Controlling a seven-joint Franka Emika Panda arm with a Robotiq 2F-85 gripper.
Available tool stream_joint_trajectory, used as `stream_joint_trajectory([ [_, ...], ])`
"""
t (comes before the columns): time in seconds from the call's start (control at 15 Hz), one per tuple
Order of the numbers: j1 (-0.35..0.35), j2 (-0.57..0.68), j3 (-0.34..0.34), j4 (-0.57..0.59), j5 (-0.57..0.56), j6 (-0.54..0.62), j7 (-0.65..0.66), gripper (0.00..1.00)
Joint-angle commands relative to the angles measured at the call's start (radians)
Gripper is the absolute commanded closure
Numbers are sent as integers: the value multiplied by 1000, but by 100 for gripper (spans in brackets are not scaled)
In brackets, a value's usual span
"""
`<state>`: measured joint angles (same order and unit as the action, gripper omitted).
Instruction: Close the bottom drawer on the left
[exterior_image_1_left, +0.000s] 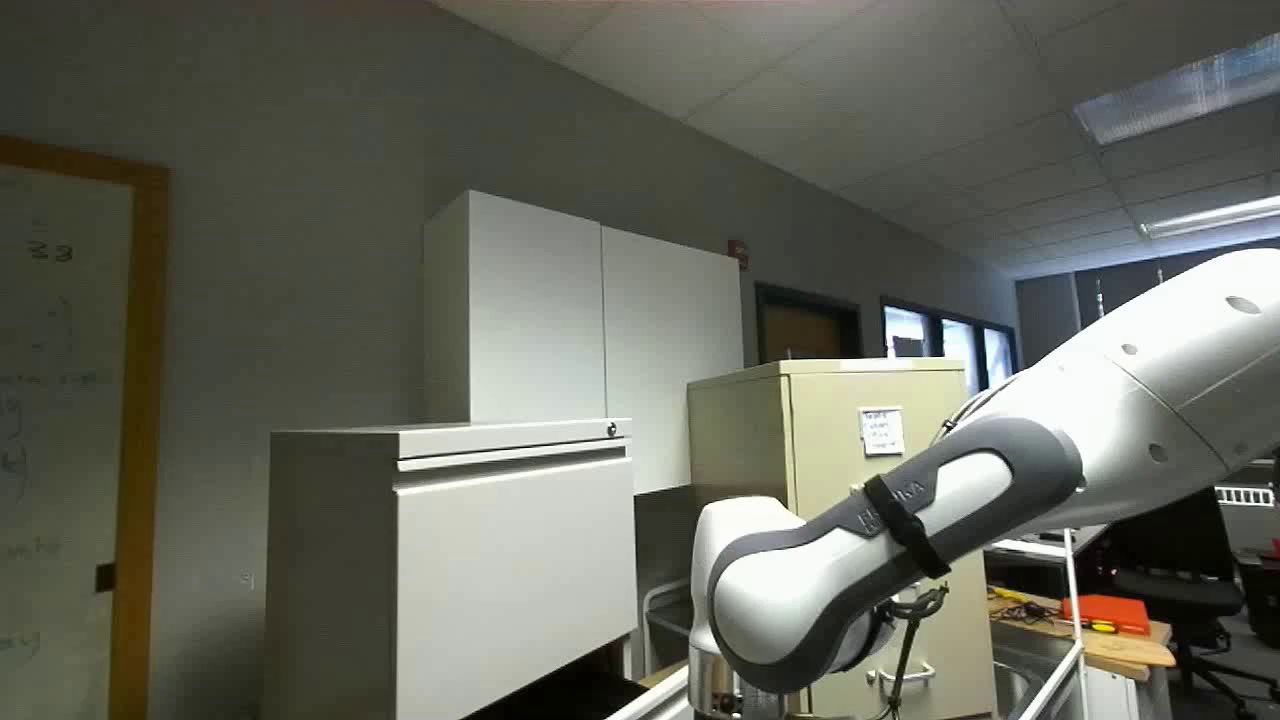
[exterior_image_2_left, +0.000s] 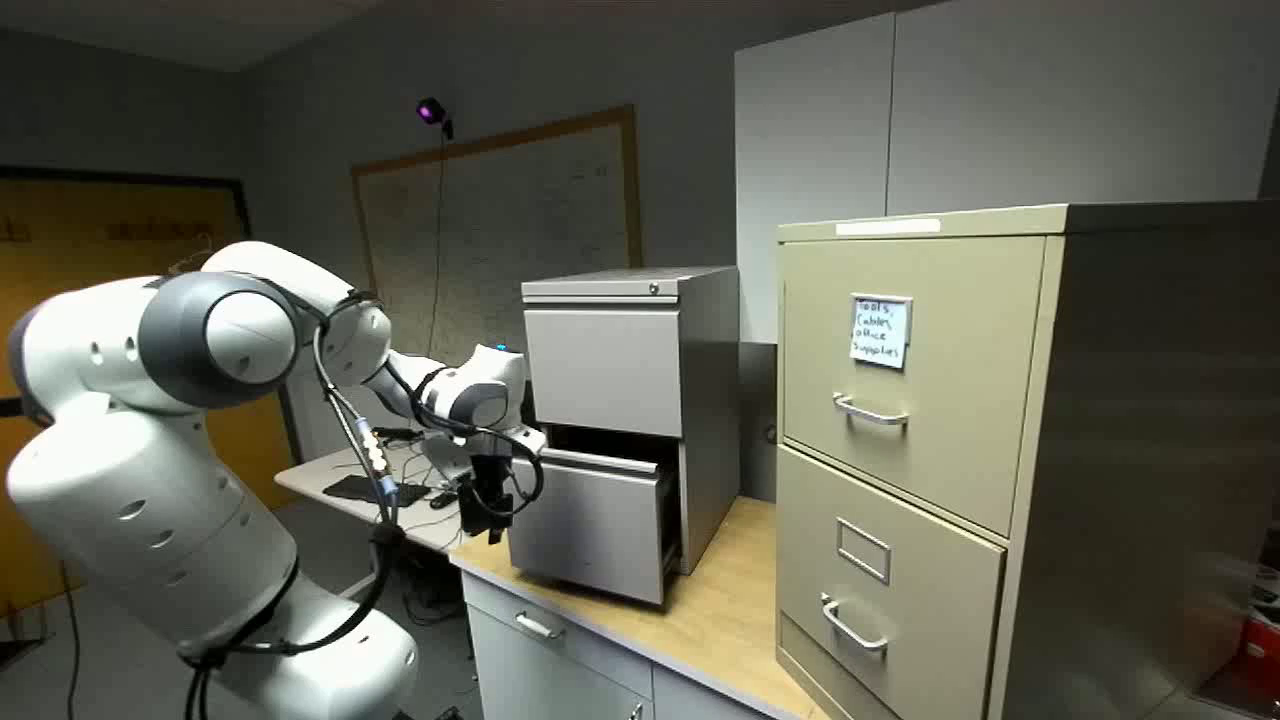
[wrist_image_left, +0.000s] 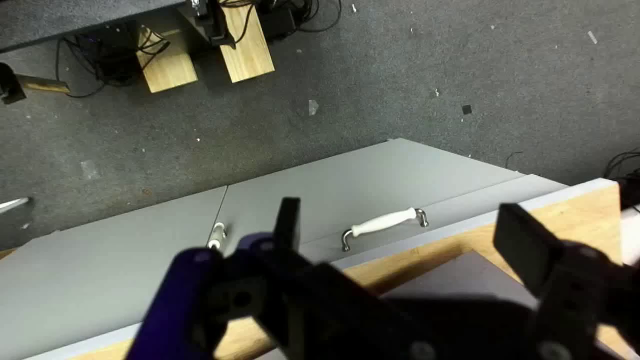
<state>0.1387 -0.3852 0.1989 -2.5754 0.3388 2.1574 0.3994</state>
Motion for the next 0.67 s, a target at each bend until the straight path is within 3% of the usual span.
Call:
stream_joint_trajectory([
  [0.0,1,0,-2,1,-1,-2,1,0],
  [0.6,-9,1,4,3,-21,21,18,0],
])
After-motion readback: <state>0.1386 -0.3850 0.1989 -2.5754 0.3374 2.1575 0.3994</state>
